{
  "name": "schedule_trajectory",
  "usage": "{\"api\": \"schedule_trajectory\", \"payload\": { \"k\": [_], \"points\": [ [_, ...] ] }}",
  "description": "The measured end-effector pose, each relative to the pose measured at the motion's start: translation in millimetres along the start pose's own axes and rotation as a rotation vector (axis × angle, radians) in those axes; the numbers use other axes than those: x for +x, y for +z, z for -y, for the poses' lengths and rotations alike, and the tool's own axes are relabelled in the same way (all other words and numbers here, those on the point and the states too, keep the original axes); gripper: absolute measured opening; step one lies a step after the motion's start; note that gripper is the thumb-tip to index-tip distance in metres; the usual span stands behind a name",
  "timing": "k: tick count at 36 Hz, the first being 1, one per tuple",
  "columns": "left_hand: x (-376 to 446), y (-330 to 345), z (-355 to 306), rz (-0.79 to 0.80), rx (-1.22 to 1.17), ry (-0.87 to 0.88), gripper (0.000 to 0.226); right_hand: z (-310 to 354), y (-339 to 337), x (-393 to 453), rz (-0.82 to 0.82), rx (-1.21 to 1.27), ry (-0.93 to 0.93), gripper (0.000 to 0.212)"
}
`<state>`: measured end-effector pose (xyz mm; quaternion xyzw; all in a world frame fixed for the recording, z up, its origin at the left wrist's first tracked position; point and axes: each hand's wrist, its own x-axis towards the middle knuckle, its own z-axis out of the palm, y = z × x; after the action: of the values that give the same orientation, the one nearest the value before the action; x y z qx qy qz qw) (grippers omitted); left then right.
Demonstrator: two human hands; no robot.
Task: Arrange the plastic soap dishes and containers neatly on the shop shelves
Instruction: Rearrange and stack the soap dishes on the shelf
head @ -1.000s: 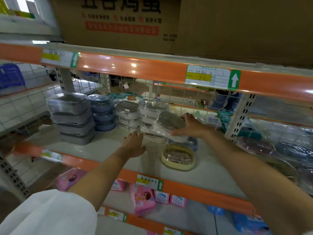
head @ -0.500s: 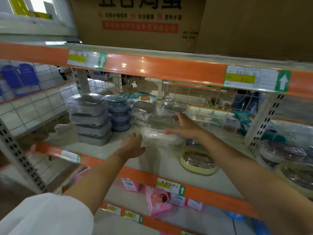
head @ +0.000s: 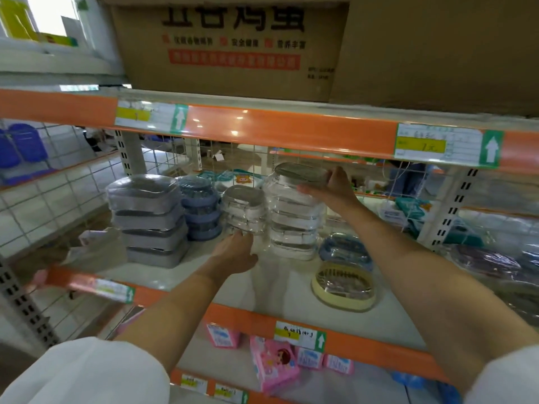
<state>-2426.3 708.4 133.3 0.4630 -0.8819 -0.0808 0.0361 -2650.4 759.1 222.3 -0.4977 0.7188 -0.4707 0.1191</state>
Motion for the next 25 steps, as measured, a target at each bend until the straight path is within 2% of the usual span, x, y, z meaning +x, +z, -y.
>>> {"api": "schedule_trajectory", "payload": {
  "k": [5, 8, 11, 13, 19, 22, 25],
  "points": [
    [6.8, -7.4, -2.5, -0.029, 0.048, 0.039, 0.049, -4.2, 8.8, 15.4, -0.019, -0.037, 0.062, 0.076],
    [10.2, -10.8, -3.5, -0.045, 0.059, 0.061, 0.049, -8.6, 13.1, 18.7, 0.01, -0.084, 0.074, 0.059],
    [14.7, -12.7, -2.9, -0.044, 0.07, 0.071, 0.049, -16.1, 16.8, 24.8, 0.0, -0.161, 0.099, 0.087],
    [16.6, -12.6, -3.9, -0.035, 0.072, 0.077, 0.048, -15.9, 19.3, 24.8, -0.004, -0.187, 0.102, 0.091],
    [19.9, -8.2, -16.7, -0.031, 0.042, 0.107, 0.051, -16.2, 18.0, 21.6, 0.025, -0.227, 0.093, 0.084],
    [20.0, -4.0, -25.3, -0.018, 0.027, 0.133, 0.052, -21.1, 8.0, 16.3, 0.053, -0.268, 0.06, 0.094],
    [20.4, 1.2, -34.3, 0.002, 0.017, 0.139, 0.049, -30.9, -8.9, 3.2, 0.113, -0.363, 0.073, 0.089]
  ]
}}
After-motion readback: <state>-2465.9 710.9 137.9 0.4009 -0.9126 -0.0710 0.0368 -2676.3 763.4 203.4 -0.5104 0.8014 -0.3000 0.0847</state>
